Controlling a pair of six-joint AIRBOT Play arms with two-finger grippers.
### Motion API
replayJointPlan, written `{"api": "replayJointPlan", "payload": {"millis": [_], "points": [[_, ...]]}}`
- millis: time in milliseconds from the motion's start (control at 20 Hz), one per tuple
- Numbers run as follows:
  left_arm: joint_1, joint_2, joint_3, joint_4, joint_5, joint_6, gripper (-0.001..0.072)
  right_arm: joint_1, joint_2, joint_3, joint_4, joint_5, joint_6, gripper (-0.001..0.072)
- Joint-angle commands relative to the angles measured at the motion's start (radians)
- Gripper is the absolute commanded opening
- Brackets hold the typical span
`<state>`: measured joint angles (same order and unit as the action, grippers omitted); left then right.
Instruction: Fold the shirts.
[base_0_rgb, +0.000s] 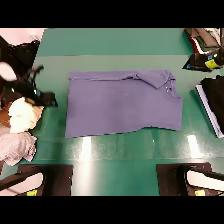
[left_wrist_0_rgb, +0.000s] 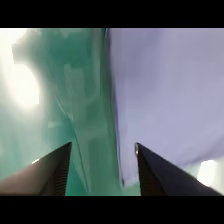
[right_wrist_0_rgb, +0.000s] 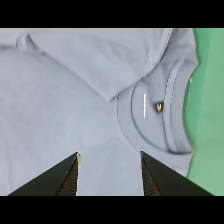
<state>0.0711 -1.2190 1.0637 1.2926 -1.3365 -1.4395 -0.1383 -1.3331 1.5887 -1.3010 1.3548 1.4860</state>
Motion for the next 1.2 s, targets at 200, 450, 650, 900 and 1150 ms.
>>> {"api": "replayJointPlan", "payload": {"millis": [200, 450, 650, 900, 1150], "points": [[0.002, 0.189, -0.445, -0.169, 0.126, 0.017, 0.0468, -0.001, 0.119, -0.195, 0.000, -0.055, -0.003, 0.0430], [0.001, 0.189, -0.509, -0.198, 0.170, 0.045, 0.0468, -0.001, 0.142, -0.210, 0.001, -0.071, -0.002, 0.0430], [0.001, 0.184, -0.521, -0.232, 0.187, 0.059, 0.0467, -0.001, 0.144, -0.210, 0.026, -0.069, -0.002, 0.0431], [0.001, 0.183, -0.537, -0.256, 0.200, 0.066, 0.0262, -0.001, 0.144, -0.210, 0.027, -0.068, -0.002, 0.0430], [0.001, 0.185, -0.488, -0.305, 0.192, 0.105, 0.0024, -0.001, 0.144, -0.213, 0.005, 0.055, -0.014, 0.0430]]}}
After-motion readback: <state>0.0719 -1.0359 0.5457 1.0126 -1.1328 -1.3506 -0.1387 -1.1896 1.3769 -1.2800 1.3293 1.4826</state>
